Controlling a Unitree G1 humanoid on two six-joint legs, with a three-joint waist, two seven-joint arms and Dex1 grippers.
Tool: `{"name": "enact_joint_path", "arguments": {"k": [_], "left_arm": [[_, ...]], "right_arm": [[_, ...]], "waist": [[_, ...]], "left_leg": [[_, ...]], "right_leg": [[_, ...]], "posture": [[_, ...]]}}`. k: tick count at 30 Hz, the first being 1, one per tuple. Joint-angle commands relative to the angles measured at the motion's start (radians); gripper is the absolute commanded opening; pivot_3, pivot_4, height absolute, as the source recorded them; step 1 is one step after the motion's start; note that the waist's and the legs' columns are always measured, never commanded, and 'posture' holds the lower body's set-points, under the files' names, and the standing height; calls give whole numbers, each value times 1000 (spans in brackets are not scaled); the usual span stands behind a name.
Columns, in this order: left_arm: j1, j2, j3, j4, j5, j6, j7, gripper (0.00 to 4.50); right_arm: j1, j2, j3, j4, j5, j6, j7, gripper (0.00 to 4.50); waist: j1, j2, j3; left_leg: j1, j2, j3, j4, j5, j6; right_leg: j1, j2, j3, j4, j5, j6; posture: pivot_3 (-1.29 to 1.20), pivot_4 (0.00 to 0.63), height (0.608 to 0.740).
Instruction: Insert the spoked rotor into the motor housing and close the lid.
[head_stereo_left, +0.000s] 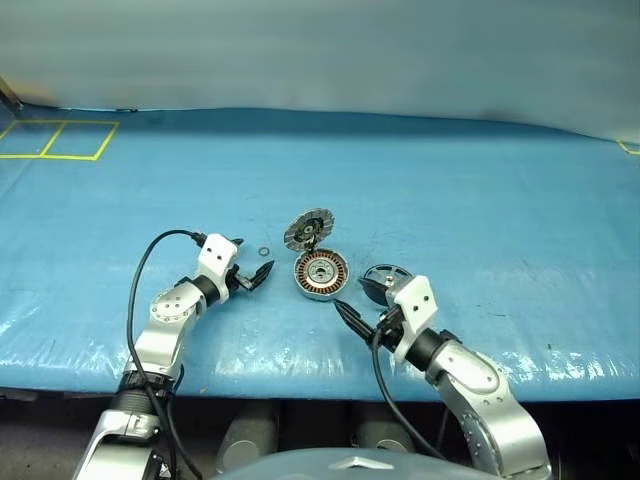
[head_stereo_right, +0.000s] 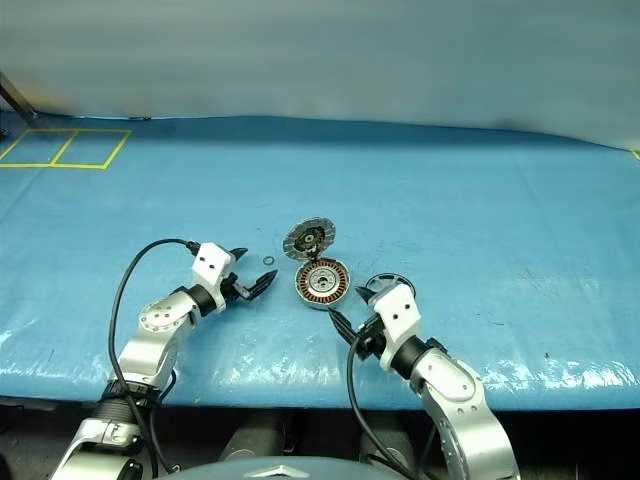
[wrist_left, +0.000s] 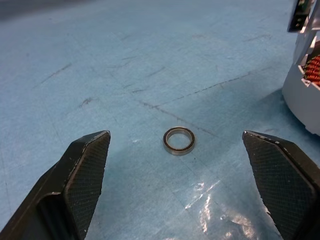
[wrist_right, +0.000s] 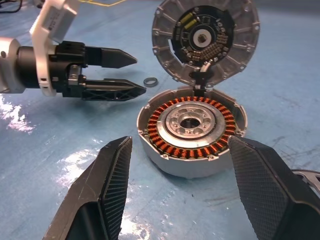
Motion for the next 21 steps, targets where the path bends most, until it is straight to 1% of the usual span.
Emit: {"name": "enact_joint_path", "arguments": {"k": [1, 4, 9, 15, 21], "left_arm": [[-30, -5, 4, 12, -4, 10, -3, 4500], [-44, -28, 11, 23, -37, 33, -18, 4500], [-51, -55, 17, 38, -45, 50, -15, 4500], [-54, -49, 23, 89, -8, 45, 39, 4500], [-61, -59, 9, 118, 7, 52, 55, 4500]], "right_arm": [[-38, -62, 32, -36, 18, -14, 47, 3217], [-58, -108, 50, -33, 10, -14, 52, 3217], [-76, -130, 69, -4, 3, -11, 39, 3217], [-76, -129, 75, 6, 15, -8, 16, 3217], [-77, -139, 85, 3, 15, -1, 12, 3217]], "waist": [[0, 0, 0], [0, 0, 0], [0, 0, 0], [0, 0, 0], [0, -1, -1]], "left_leg": [[0, 0, 0, 0, 0, 0], [0, 0, 0, 0, 0, 0], [-2, 0, 0, 0, 0, 0], [-1, 0, 0, 0, 0, 0], [0, 0, 0, 0, 0, 0]], "right_leg": [[0, 0, 0, 0, 0, 0], [1, 0, 0, -1, 0, 0], [2, 0, 0, 0, 0, 0], [3, 0, 0, 0, 0, 0], [3, 0, 0, 0, 0, 0]], "posture": [[0, 150, 740], [0, 150, 740], [0, 150, 740], [0, 150, 740], [0, 150, 740]]}}
